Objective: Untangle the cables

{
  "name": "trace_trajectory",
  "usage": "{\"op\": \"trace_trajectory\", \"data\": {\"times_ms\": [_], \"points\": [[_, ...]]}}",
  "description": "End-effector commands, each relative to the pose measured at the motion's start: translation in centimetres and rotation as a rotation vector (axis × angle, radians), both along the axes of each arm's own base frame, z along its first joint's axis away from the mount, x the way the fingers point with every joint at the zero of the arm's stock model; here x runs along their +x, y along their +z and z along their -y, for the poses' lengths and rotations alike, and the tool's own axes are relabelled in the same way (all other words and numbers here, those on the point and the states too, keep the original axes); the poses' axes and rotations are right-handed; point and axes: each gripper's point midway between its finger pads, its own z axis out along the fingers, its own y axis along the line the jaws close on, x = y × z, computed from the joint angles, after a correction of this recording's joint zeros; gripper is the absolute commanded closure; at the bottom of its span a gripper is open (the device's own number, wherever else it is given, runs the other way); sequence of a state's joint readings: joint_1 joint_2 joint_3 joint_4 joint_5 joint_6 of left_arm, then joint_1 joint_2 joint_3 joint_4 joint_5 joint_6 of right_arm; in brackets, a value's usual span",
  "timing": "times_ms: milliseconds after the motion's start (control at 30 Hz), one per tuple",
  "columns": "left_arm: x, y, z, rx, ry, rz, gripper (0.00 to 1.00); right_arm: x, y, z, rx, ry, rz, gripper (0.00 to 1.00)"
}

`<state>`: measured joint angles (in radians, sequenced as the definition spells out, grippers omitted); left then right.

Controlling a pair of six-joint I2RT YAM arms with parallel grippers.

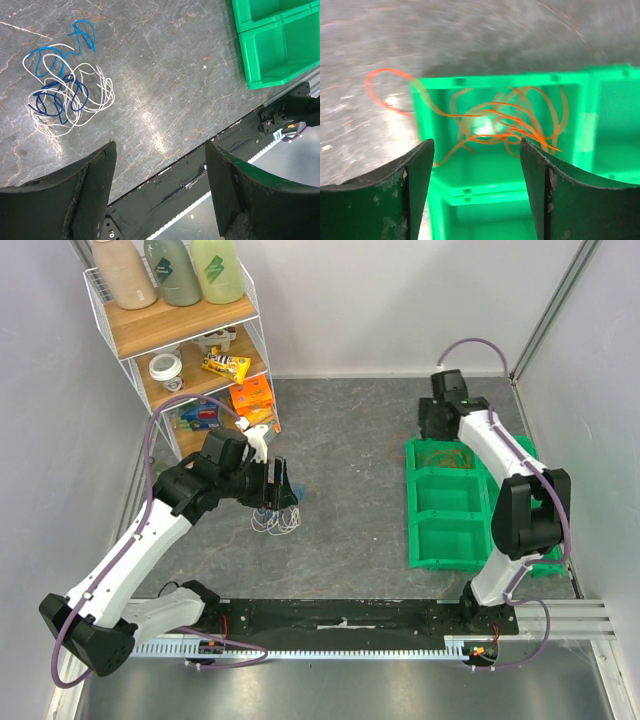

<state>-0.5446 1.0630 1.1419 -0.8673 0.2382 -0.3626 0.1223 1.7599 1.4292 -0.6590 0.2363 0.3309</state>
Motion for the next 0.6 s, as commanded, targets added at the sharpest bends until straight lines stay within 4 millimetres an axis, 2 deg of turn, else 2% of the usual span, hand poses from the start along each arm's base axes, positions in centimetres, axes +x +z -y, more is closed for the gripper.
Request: {"op": "trace_trajectory", "data": {"times_ms": [0, 67, 200, 300, 367, 433, 500, 567], "points": [[0.1, 1.7, 0.1, -0.021, -0.017, 0.052, 0.22, 1.4, 2.5, -5.4, -0.086, 0.211, 0.078, 0.22], [0.1, 1.8, 0.1, -0.024, -0.017, 0.054, 0.23, 1.9, 1.9, -7.7, -0.082, 0.259, 0.07, 0.2], [-0.1, 2.0, -0.1, -0.029, -0.015, 0.065, 0.23, 3.3, 0.6, -10.3, -0.17, 0.299, 0.066, 0.21], [-0.1, 2.0, -0.1, -0.028, -0.017, 0.065, 0.22, 4.3, -0.6, -11.1, -0.262, 0.323, 0.045, 0.28], [-0.1, 2.0, -0.2, -0.024, -0.017, 0.065, 0.23, 4.7, -1.6, -11.5, -0.282, 0.338, 0.029, 0.39], [-0.2, 2.0, -0.2, -0.023, -0.016, 0.064, 0.22, 4.9, -2.2, -12.6, -0.231, 0.347, 0.024, 0.45], [-0.2, 2.0, -0.3, -0.023, -0.015, 0.066, 0.23, 4.7, -3.1, -14.3, -0.129, 0.355, 0.025, 0.46], [-0.1, 2.1, -0.3, -0.021, -0.015, 0.07, 0.22, 4.6, -4.2, -15.1, -0.069, 0.317, 0.018, 0.44]]}}
